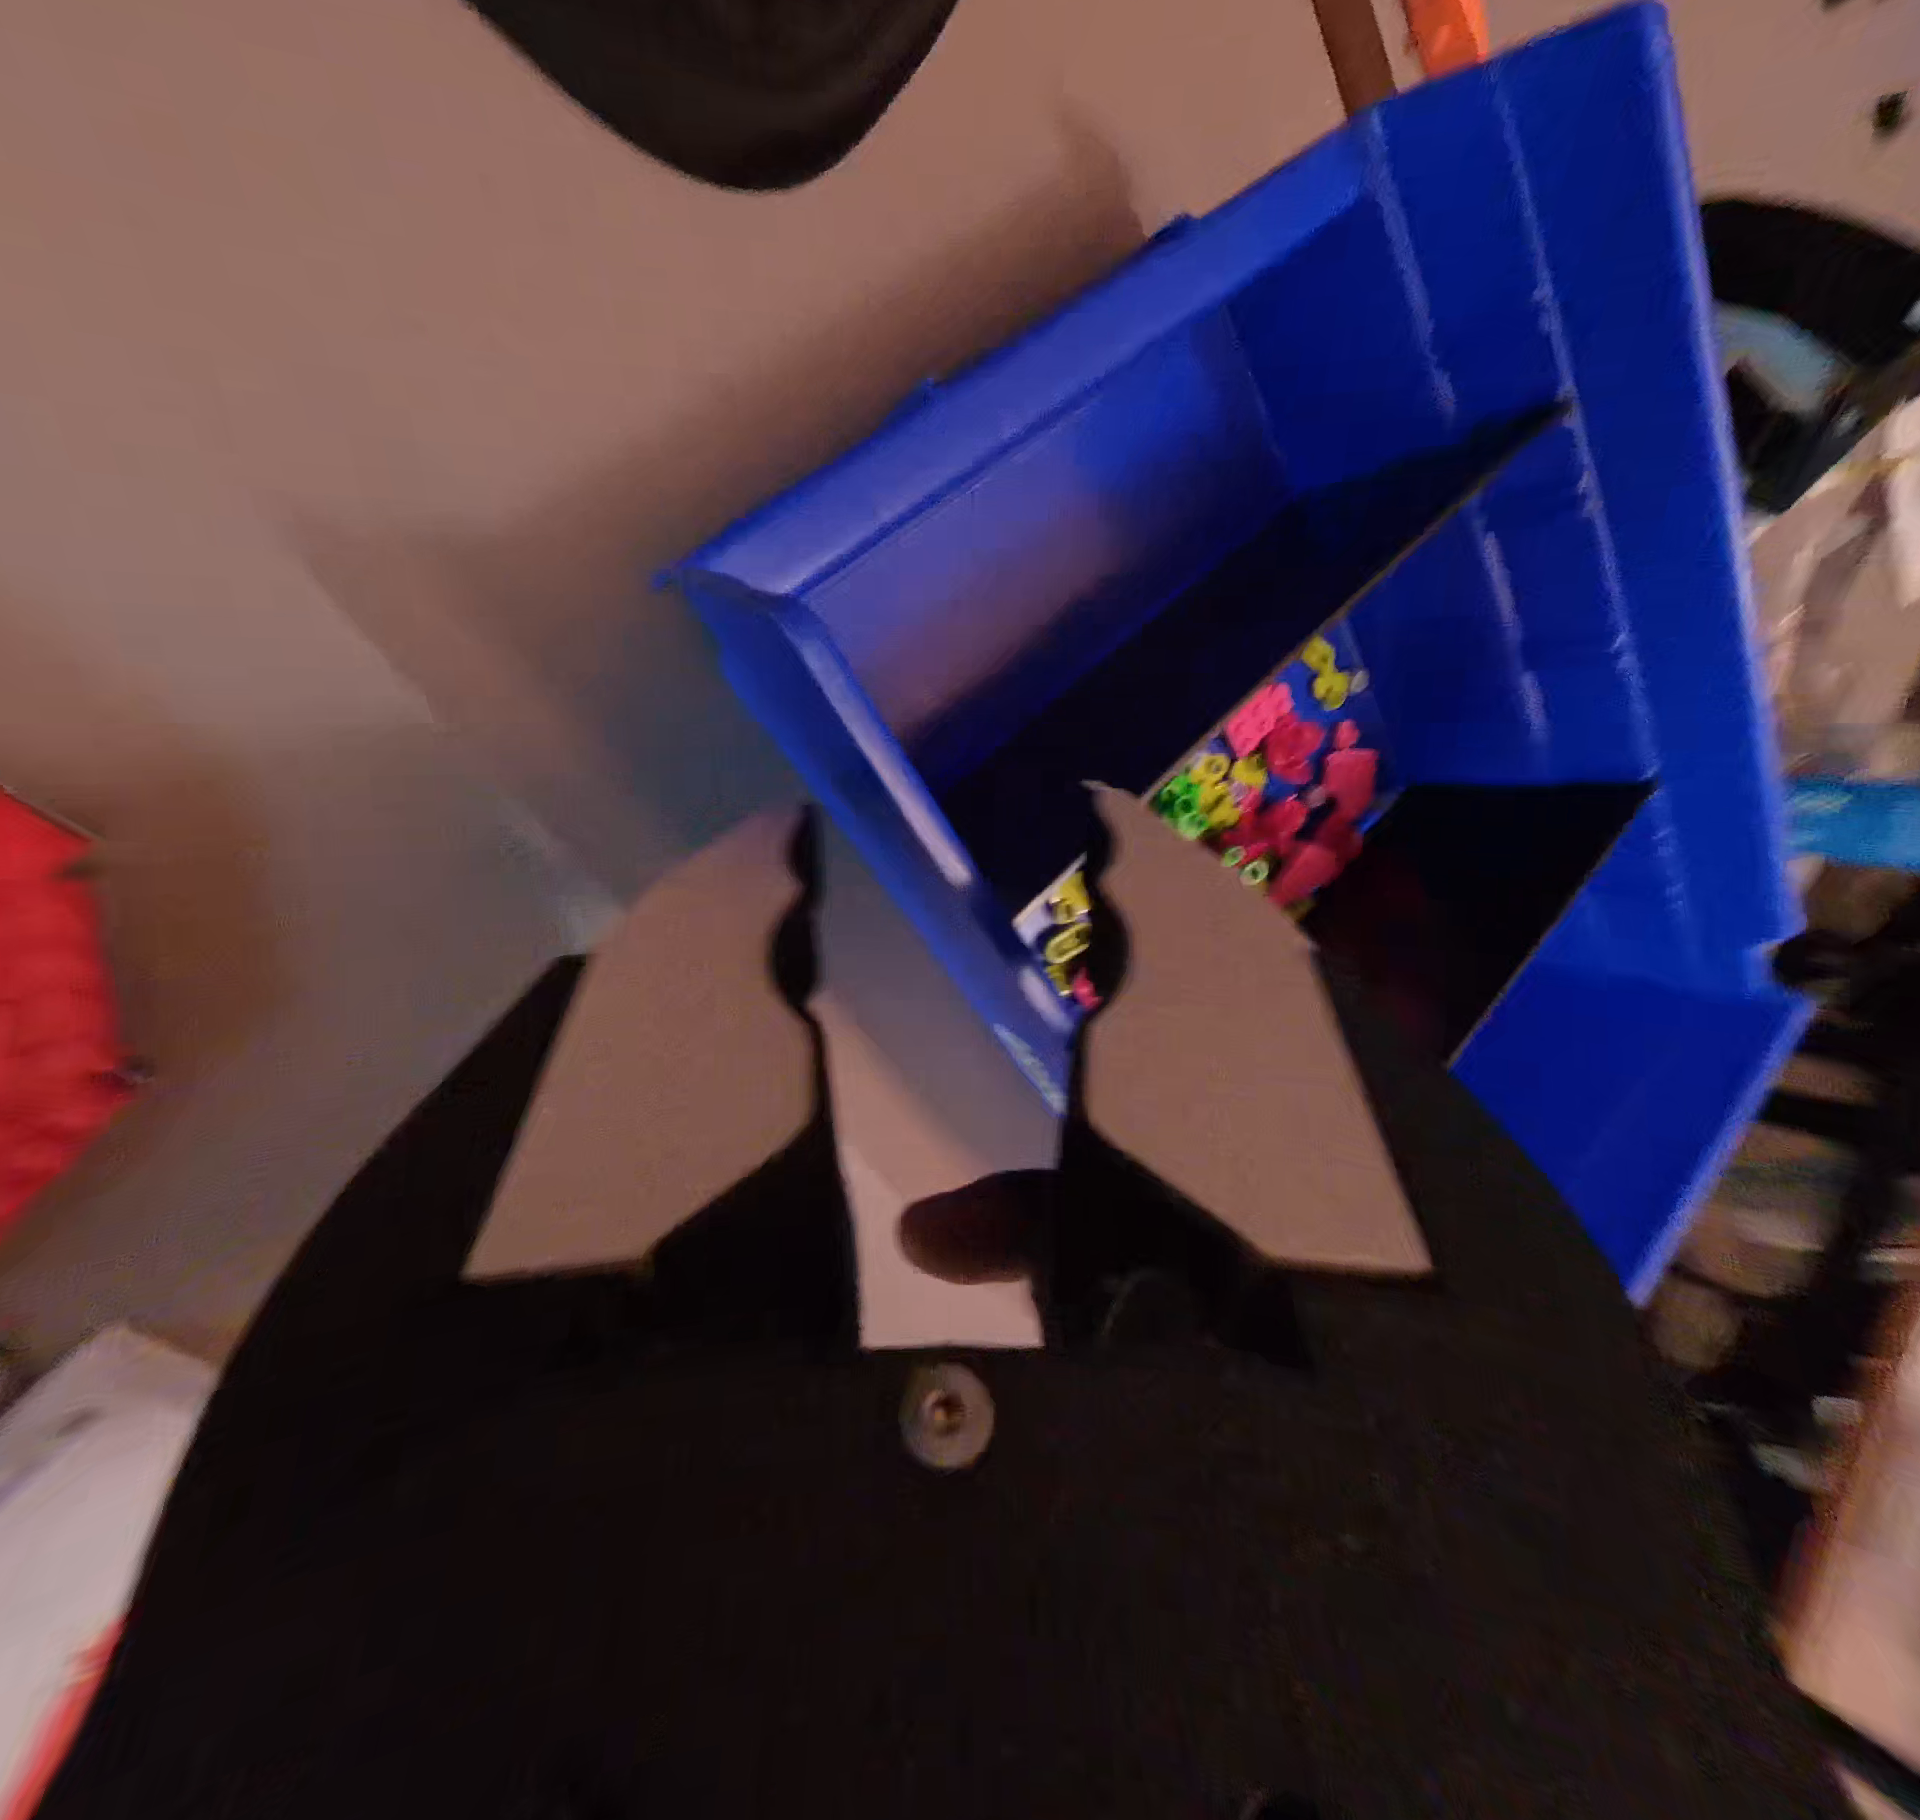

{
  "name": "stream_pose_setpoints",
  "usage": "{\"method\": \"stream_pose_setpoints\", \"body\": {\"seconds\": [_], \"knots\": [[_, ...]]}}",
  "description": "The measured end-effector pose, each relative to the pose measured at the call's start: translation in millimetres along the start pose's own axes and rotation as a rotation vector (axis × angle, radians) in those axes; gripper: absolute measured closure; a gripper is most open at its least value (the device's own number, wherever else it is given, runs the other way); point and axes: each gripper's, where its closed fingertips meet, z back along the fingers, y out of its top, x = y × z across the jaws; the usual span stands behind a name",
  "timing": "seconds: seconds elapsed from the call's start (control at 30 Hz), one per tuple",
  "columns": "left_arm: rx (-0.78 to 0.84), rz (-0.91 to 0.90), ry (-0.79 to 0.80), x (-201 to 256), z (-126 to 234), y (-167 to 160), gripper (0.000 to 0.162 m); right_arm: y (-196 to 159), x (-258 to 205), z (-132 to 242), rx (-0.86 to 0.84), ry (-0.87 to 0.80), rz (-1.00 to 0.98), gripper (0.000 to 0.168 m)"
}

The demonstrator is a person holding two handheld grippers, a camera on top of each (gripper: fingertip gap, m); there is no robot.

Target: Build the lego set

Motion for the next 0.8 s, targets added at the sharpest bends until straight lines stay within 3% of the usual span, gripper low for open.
{"method": "stream_pose_setpoints", "body": {"seconds": [0.07, 0.13, 0.27, 0.4, 0.5, 0.6, 0.8], "knots": [[-0.200, -0.024, 0.135, -23, -9, -42, 0.120, 5, -4, -6, -0.037, -0.022, 0.166, 0.137], [-0.399, -0.114, 0.250, -42, -10, -77, 0.131, 17, -9, -8, -0.027, -0.061, 0.296, 0.138], [-0.772, -0.377, 0.400, -68, 0, -125, 0.157, 41, -27, -8, 0.032, -0.082, 0.369, 0.138], [-1.083, -0.628, 0.480, -86, 17, -154, 0.162, 53, -48, -1, 0.056, -0.075, 0.398, 0.138], [-1.216, -0.739, 0.463, -91, 23, -172, 0.162, 64, -66, 4, 0.079, -0.047, 0.414, 0.138], [-1.301, -0.731, 0.450, -91, 31, -185, 0.162, 71, -75, 6, 0.077, -0.042, 0.418, 0.138], [-1.294, -0.656, 0.422, -86, 37, -200, 0.161, 75, -77, 8, 0.108, -0.065, 0.429, 0.136]]}}
